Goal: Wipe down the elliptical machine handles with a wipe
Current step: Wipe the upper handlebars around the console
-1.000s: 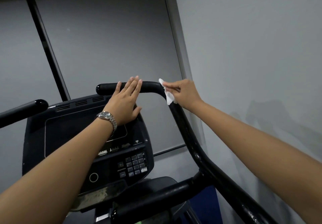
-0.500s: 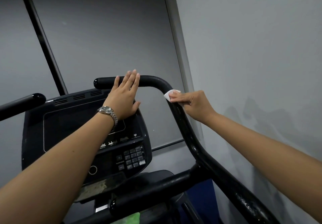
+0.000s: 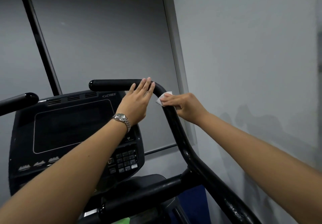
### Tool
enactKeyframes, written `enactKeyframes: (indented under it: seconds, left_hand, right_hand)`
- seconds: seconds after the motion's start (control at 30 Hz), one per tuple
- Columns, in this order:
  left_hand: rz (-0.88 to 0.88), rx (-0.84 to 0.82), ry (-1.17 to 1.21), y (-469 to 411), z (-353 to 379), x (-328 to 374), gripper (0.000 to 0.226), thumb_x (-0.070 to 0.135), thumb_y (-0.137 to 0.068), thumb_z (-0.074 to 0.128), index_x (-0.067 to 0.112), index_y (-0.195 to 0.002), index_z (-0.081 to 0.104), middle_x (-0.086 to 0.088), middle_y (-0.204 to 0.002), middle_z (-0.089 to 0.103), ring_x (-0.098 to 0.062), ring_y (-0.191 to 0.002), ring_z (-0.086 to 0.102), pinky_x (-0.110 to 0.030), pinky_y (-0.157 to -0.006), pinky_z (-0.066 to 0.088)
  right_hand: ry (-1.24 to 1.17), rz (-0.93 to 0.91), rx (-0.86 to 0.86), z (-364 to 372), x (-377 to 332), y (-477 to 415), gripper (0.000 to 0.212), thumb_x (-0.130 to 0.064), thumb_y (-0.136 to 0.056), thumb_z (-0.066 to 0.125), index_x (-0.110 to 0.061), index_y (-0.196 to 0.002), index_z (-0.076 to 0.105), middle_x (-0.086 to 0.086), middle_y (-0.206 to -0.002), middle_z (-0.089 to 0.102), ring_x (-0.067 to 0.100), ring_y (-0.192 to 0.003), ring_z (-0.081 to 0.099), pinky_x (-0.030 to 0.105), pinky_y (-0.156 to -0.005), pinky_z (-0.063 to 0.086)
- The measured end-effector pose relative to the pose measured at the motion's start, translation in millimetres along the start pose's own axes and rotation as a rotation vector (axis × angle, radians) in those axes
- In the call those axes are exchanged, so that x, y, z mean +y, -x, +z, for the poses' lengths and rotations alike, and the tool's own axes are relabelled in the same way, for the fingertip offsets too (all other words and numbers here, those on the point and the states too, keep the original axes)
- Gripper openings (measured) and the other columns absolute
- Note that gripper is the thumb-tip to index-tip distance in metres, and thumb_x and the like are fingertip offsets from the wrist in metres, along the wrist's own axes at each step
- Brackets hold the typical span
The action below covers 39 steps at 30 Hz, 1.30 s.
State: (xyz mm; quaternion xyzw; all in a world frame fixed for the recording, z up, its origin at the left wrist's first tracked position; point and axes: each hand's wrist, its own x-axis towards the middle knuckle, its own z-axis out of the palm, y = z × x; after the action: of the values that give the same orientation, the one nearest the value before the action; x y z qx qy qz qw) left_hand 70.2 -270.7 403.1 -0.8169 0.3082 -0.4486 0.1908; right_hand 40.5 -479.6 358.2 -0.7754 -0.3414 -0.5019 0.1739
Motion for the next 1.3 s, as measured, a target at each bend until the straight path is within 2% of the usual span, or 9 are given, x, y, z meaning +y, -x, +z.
enactKeyframes:
  seconds: [0.17, 0.27, 0.4, 0.53, 0.7, 0.93, 1.1, 1.2, 1.3]
  left_hand:
    - [0.014, -0.048, 0.024, 0, -4, -5, 0.078, -0.001, -0.084, 0.042, 0.009, -0.149, -0.001, -0.012, -0.157, -0.003, -0.024, -0.145, -0.003, -0.042, -0.117, 0.009]
    - [0.005, -0.073, 0.017, 0, -7, -2, 0.079, 0.001, -0.085, 0.043, 0.010, -0.149, -0.003, -0.011, -0.157, -0.005, -0.024, -0.145, -0.004, -0.042, -0.117, 0.008]
    - [0.006, -0.126, 0.032, -4, -14, -4, 0.080, 0.000, -0.085, 0.043, 0.011, -0.149, -0.004, -0.010, -0.157, -0.007, -0.023, -0.145, -0.006, -0.041, -0.116, 0.006]
    - [0.007, -0.147, 0.047, -4, -16, -5, 0.080, 0.001, -0.087, 0.045, 0.011, -0.149, -0.004, -0.010, -0.157, -0.007, -0.023, -0.145, -0.007, -0.040, -0.116, 0.005]
    - [0.008, -0.152, 0.053, -5, -19, -4, 0.078, 0.002, -0.088, 0.044, 0.011, -0.149, -0.004, -0.011, -0.157, -0.008, -0.023, -0.145, -0.007, -0.040, -0.116, 0.005]
    - [0.024, -0.113, 0.058, -2, -13, -8, 0.081, -0.003, -0.085, 0.043, 0.012, -0.149, -0.005, -0.008, -0.157, -0.009, -0.022, -0.145, -0.008, -0.039, -0.117, 0.005]
    - [0.032, -0.102, 0.078, -1, -11, -11, 0.085, -0.010, -0.082, 0.039, 0.015, -0.149, -0.007, -0.005, -0.157, -0.011, -0.019, -0.144, -0.011, -0.036, -0.116, 0.001]
    - [0.026, -0.094, 0.070, 0, -9, -10, 0.086, -0.010, -0.082, 0.039, 0.015, -0.149, -0.008, -0.005, -0.157, -0.012, -0.019, -0.144, -0.012, -0.036, -0.117, 0.001]
    - [0.021, -0.102, 0.064, -1, -10, -7, 0.085, -0.009, -0.081, 0.038, 0.014, -0.149, -0.008, -0.006, -0.157, -0.013, -0.020, -0.144, -0.012, -0.037, -0.117, 0.002]
  right_hand:
    - [0.128, -0.212, -0.148, -8, 4, 34, 0.037, 0.013, -0.068, 0.063, -0.012, -0.093, 0.076, -0.004, -0.108, 0.073, 0.018, -0.097, 0.070, 0.034, -0.064, 0.059]
    - [0.165, -0.286, -0.165, -12, 5, 13, 0.036, 0.006, -0.077, 0.048, -0.013, -0.088, 0.076, -0.004, -0.105, 0.074, 0.016, -0.104, 0.068, 0.036, -0.065, 0.060]
    - [0.244, -0.287, -0.195, -5, 2, -7, 0.018, 0.002, -0.077, 0.067, -0.009, -0.087, 0.075, 0.002, -0.102, 0.074, 0.023, -0.095, 0.071, 0.041, -0.060, 0.059]
    - [0.214, -0.358, -0.273, -11, 1, 18, 0.032, -0.006, -0.084, 0.044, -0.013, -0.088, 0.075, -0.001, -0.103, 0.074, 0.021, -0.090, 0.072, 0.038, -0.058, 0.059]
    - [0.275, -0.325, -0.279, -2, 2, -7, 0.019, 0.002, -0.075, 0.075, -0.012, -0.088, 0.076, 0.001, -0.101, 0.074, 0.019, -0.100, 0.069, 0.040, -0.062, 0.059]
    - [0.106, -0.297, -0.251, -10, 0, 23, 0.041, -0.011, -0.084, 0.036, -0.012, -0.087, 0.076, -0.001, -0.102, 0.074, 0.017, -0.102, 0.069, 0.037, -0.067, 0.060]
    - [0.081, -0.219, -0.191, 4, 4, 33, 0.018, 0.003, -0.081, 0.065, -0.007, -0.091, 0.076, 0.002, -0.106, 0.073, 0.019, -0.111, 0.064, 0.039, -0.084, 0.057]
    - [0.029, -0.249, -0.201, -2, -3, 54, 0.038, -0.004, -0.085, 0.039, -0.008, -0.089, 0.077, -0.001, -0.105, 0.073, 0.016, -0.112, 0.063, 0.032, -0.090, 0.054]
    - [-0.007, -0.145, -0.147, -6, -1, 33, 0.039, -0.005, -0.082, 0.040, -0.008, -0.092, 0.077, 0.001, -0.108, 0.073, 0.017, -0.111, 0.064, 0.032, -0.087, 0.055]
